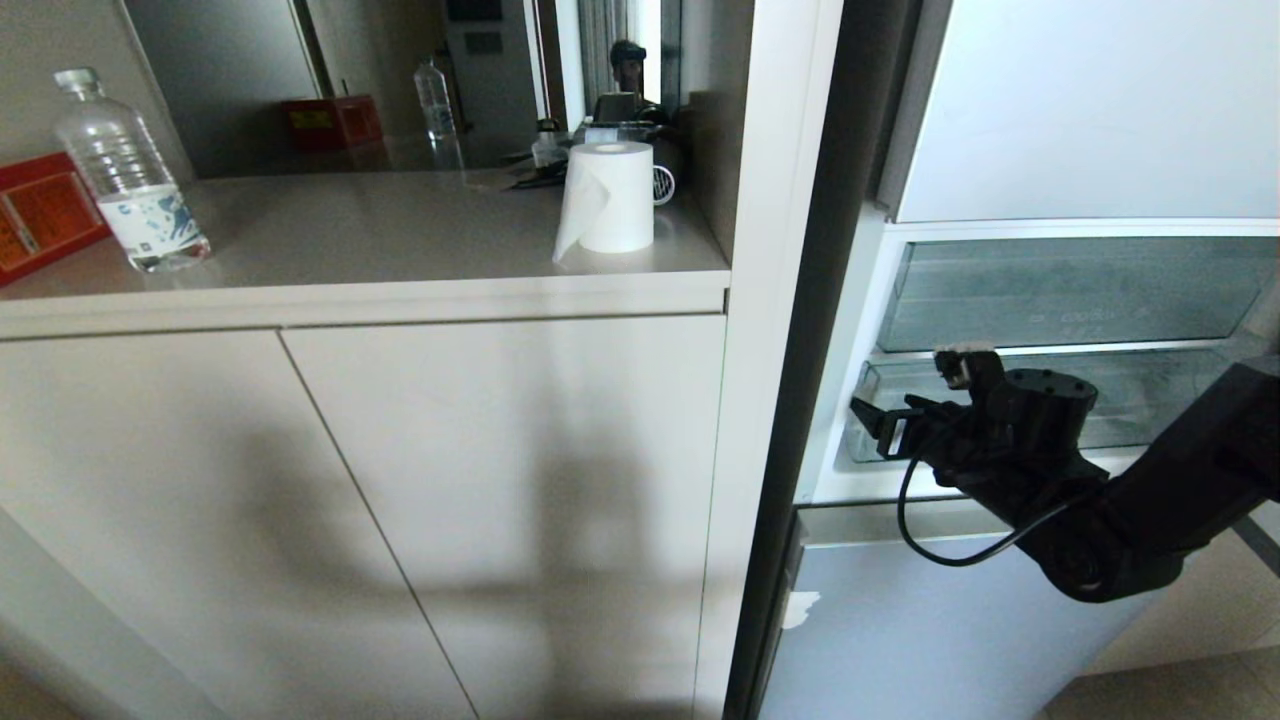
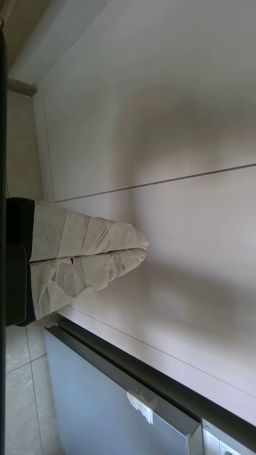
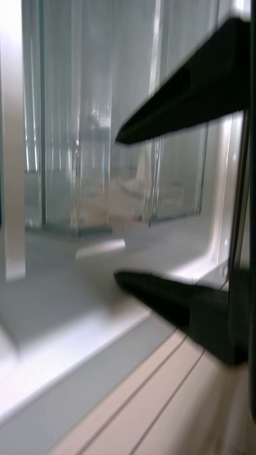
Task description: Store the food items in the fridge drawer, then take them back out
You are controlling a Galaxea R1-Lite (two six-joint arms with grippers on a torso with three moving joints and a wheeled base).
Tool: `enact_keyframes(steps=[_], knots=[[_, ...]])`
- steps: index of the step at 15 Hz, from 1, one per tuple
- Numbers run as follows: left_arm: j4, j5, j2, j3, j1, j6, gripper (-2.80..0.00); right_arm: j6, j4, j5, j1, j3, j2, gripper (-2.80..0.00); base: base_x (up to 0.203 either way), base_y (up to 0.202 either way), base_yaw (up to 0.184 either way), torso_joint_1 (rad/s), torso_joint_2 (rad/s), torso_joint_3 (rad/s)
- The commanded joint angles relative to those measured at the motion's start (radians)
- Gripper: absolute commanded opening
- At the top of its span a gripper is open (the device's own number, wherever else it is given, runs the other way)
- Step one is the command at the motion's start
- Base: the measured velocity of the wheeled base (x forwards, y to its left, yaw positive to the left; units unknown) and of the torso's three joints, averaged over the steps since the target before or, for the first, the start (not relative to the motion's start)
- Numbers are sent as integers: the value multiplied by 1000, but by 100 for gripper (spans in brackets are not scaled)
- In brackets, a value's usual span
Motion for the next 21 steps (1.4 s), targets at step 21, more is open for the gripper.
enact_keyframes(steps=[21], knots=[[1,1,0,0,0,0,-280,17,-287,-47,106,431,-152,-280,0,0,0,0,0,0]])
